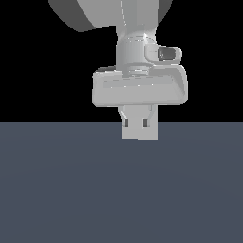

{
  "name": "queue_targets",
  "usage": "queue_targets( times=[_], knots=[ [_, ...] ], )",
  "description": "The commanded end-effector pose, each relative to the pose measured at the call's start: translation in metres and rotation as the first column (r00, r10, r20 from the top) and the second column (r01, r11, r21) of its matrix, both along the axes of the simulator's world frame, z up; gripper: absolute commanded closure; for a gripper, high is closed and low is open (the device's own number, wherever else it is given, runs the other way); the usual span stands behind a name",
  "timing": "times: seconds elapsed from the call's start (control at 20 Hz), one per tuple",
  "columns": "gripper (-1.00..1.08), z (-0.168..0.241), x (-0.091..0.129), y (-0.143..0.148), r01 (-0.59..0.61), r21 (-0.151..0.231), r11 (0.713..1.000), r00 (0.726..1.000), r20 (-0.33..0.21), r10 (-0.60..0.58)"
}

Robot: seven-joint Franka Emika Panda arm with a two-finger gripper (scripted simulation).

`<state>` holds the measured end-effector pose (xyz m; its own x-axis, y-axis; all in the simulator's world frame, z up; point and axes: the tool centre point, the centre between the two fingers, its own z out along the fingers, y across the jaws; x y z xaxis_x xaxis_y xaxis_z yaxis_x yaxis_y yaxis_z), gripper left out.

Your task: Plug the charger into the wall socket.

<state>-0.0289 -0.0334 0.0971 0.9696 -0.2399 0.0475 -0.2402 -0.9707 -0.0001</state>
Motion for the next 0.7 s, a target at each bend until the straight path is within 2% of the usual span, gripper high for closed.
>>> queue_targets(
  times=[0.0, 0.65],
  knots=[
    [1.08, 0.0019, 0.0035, 0.0017, 0.022, 0.0, 1.0, 1.0, 0.0, -0.022],
    [1.08, 0.003, 0.0061, 0.0023, 0.036, 0.0, 0.999, 0.999, -0.001, -0.036]
  ],
)
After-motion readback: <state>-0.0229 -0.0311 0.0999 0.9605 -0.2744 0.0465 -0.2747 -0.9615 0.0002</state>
